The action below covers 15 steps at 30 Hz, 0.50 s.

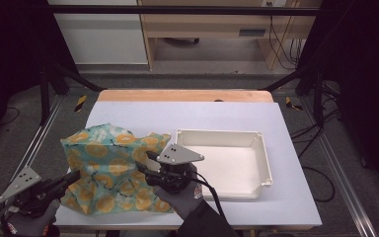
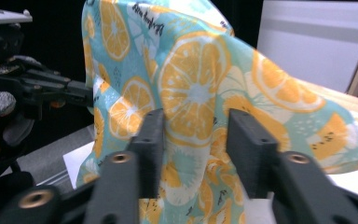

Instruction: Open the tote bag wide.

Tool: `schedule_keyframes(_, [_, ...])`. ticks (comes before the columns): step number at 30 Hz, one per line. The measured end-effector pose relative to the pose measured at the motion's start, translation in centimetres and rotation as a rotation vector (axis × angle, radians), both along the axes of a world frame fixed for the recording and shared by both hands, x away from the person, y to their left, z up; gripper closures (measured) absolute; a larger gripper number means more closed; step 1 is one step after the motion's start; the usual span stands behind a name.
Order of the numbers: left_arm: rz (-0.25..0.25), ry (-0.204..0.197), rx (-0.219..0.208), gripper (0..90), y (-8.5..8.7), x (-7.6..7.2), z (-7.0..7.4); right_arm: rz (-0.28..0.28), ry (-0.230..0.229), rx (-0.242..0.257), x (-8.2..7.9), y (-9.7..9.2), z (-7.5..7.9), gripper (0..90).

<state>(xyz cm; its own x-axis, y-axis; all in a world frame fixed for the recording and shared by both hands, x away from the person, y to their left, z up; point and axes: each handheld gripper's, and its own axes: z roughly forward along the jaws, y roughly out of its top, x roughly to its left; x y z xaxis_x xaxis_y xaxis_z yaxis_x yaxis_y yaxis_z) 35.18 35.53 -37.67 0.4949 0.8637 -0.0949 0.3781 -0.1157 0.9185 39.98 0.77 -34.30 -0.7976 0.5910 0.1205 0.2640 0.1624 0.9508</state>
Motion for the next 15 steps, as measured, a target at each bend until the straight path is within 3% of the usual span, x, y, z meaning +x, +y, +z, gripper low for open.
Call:
schedule_keyframes(3, [0.001,-0.019,-0.023,85.4,0.2,-0.2,0.4,-0.006,-0.004,-0.039,0.0,0.4,-0.1,81.6])
schedule_keyframes(6, [0.008,-0.040,-0.038,80.6,0.4,-0.4,0.9,-0.010,-0.008,-0.046,0.0,0.3,-0.2,88.6])
schedule_keyframes(12, [0.025,-0.097,-0.065,63.0,0.5,-0.9,2.7,-0.007,-0.019,-0.051,-0.3,-0.4,0.5,90.0])
schedule_keyframes(15, [0.012,-0.115,-0.064,60.0,0.1,-0.3,3.8,-0.004,-0.034,-0.063,-0.7,-0.3,0.9,90.0])
